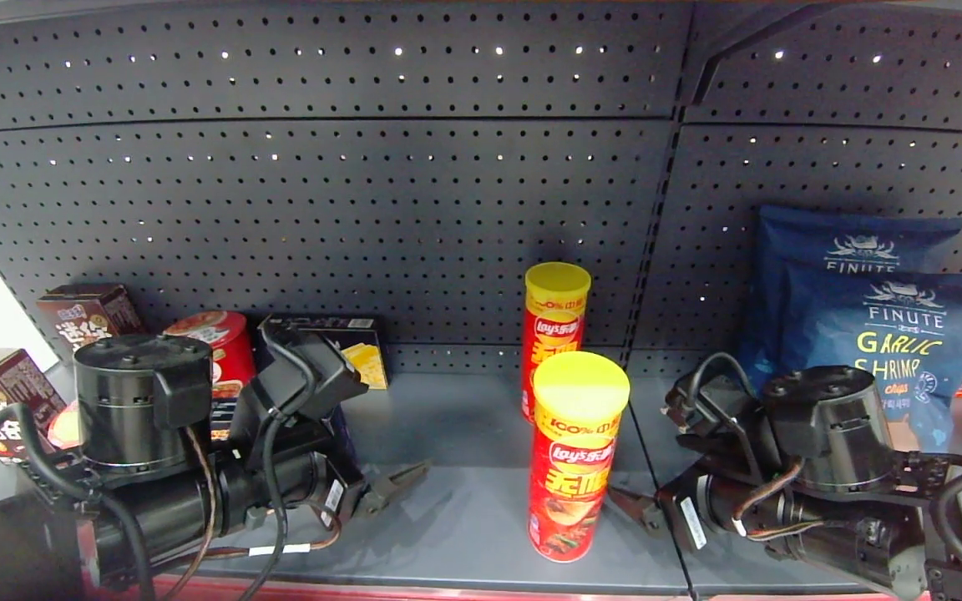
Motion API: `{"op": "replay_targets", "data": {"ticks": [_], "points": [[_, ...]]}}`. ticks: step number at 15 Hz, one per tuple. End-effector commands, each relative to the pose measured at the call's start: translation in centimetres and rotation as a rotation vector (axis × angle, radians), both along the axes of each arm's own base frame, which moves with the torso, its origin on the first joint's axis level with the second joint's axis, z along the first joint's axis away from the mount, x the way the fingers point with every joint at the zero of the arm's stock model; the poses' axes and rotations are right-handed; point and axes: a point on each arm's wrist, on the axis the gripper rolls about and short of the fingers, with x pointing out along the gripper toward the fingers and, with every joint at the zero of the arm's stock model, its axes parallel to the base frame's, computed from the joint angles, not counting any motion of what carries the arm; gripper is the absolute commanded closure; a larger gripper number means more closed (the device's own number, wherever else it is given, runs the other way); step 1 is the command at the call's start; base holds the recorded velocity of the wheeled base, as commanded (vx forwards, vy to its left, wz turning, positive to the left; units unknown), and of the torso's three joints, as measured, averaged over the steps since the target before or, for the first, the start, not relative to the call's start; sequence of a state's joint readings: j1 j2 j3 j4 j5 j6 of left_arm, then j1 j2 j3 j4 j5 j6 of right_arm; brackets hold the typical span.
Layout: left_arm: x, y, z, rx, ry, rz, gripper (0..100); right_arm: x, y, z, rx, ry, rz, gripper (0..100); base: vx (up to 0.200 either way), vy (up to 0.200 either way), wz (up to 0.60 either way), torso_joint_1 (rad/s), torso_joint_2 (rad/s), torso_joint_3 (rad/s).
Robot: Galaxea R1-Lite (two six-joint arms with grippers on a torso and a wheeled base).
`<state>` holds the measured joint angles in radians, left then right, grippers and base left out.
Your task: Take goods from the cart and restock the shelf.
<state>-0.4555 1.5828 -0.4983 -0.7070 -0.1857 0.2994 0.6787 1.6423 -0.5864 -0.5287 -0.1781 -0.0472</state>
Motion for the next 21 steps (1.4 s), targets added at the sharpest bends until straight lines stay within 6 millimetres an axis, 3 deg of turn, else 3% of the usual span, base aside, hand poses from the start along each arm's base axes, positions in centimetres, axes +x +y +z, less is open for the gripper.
{"op": "replay_targets", "data": {"ticks": [1, 12, 16, 18, 21], "points": [[0.0, 0.0, -0.1, 0.002, 0.004, 0.0, 0, 0.2, 0.3, -0.2, -0.005, 0.006, 0.003, 0, 0.0, 0.0, 0.0, 0.0, 0.0, 0.0], [0.0, -0.1, -0.3, 0.007, 0.012, -0.002, 0, 0.0, 0.6, -0.4, -0.006, 0.011, 0.015, 0, 0.0, 0.0, 0.0, 0.0, 0.0, 0.0], [0.0, -0.1, 0.5, -0.009, -0.018, -0.003, 0, -0.7, -0.2, 1.0, 0.05, -0.019, -0.005, 0, 0.0, 0.0, 0.0, 0.0, 0.0, 0.0], [-0.8, 0.4, 1.7, -0.031, -0.065, 0.002, 0, -1.5, -0.9, 2.4, 0.098, -0.055, -0.013, 0, 0.0, 0.0, 0.0, 0.0, 0.0, 0.0], [-3.8, 2.0, 3.7, -0.07, -0.154, 0.045, 0, -3.9, -3.6, 3.7, 0.147, -0.111, -0.044, 0, 0.0, 0.0, 0.0, 0.0, 0.0, 0.0]]}}
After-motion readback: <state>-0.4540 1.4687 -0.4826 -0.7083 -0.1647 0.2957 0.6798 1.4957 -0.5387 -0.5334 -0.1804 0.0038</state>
